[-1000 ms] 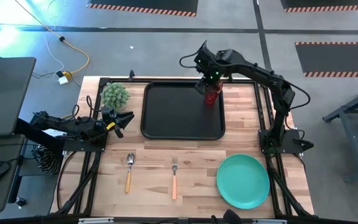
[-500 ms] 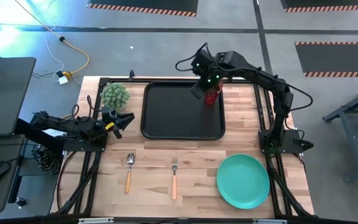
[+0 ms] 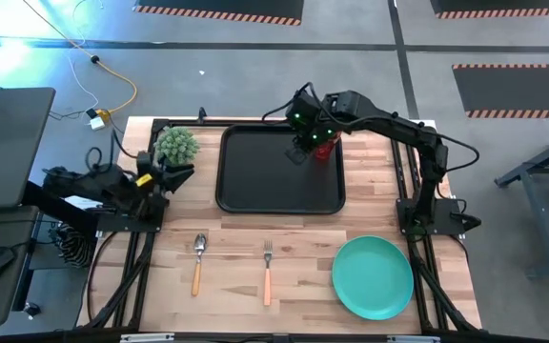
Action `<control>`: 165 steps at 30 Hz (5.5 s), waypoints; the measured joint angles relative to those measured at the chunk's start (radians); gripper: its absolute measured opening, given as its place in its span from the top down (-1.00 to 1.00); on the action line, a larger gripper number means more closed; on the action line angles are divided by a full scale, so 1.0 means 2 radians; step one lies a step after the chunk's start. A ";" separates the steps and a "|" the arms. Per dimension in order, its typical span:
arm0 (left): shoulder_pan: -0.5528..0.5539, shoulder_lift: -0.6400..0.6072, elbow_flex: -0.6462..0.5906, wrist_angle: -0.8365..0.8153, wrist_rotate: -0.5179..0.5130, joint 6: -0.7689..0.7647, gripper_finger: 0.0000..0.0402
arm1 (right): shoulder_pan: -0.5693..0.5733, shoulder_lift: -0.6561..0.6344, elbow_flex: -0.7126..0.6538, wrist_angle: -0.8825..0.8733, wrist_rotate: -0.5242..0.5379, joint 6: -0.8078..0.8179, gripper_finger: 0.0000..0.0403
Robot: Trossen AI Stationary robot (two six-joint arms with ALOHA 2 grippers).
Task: Pick and place plate/cup/fork/spoon on tray
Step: Put the yellow spoon on the black table tray
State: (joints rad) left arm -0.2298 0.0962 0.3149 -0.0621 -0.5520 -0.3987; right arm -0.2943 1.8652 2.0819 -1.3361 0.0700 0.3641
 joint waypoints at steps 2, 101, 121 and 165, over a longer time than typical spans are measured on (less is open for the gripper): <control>0.000 0.019 0.033 -0.024 0.000 0.004 0.51 | 0.000 0.000 0.000 0.006 0.000 0.001 0.43; -0.239 0.661 0.328 -0.492 0.259 -0.899 0.24 | -0.010 0.000 0.000 0.020 0.016 -0.056 0.43; -0.239 0.763 0.327 -0.447 0.261 -0.951 0.24 | -0.010 0.000 0.000 0.020 0.016 -0.058 0.43; -0.238 0.835 0.328 -0.389 0.297 -0.933 0.81 | -0.010 0.000 -0.001 0.020 0.016 -0.074 0.43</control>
State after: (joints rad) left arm -0.7063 1.7660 0.9714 -0.8396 0.0425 -2.2642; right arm -0.3134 1.8649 2.0808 -1.2964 0.1019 0.2157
